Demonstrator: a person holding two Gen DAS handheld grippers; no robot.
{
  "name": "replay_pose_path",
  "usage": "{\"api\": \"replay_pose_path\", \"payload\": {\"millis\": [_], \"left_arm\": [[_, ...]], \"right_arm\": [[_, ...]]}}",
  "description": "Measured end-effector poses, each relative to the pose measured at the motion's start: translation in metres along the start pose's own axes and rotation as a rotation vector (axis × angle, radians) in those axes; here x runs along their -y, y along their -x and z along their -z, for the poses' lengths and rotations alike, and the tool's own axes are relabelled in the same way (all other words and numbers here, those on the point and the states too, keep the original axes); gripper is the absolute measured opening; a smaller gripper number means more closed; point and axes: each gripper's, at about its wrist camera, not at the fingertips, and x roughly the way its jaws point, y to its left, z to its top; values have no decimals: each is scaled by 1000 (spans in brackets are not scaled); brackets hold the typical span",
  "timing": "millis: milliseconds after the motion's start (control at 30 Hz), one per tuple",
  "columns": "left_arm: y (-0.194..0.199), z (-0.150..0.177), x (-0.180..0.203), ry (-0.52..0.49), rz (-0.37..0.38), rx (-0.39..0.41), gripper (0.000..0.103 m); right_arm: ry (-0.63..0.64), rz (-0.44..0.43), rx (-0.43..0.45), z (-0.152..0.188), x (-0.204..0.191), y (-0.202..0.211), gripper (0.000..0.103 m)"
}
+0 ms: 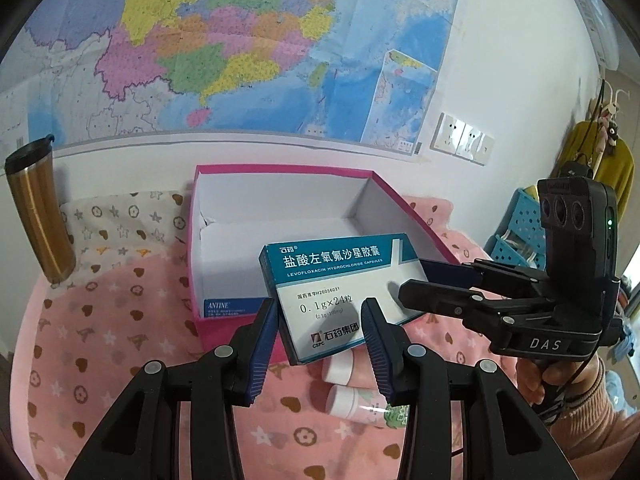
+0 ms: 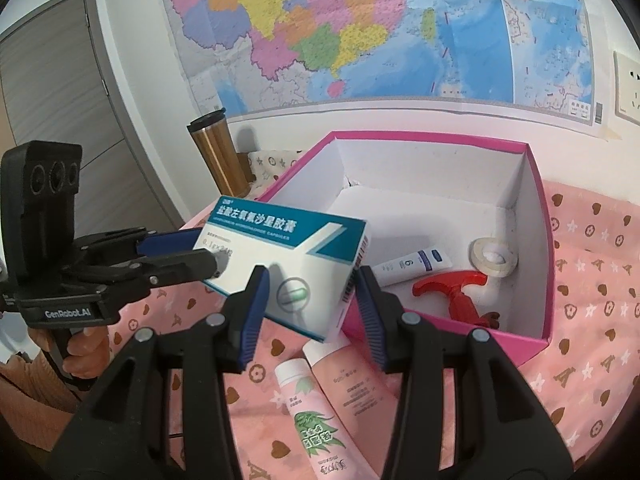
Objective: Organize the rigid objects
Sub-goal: 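Lift the medicine carton and carry it over the magenta box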
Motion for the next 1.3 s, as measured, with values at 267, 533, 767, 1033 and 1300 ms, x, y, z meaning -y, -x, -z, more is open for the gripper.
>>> {"api": "replay_pose_path", "payload": {"millis": [267,533,767,1033,1300], "left_arm": [[-6,-8,-2,-6,-15,7,42],[-11,-14,1,-32,-40,12,42],[-17,-19,1,-46,-55,12,42],[-24,-22,-2,-42,-64,4,42],[-32,-28,-6,-43,-73,-4,42]], "right_arm": [[-6,1,-1,-8,6,-6,48],[-8,13,4,-17,11,-9,48],[-13,21,4,-21,13,-11,48],[-15,27,0,-23,14,-14,48],[-24,28,-2,-27,20,-20,48]]}}
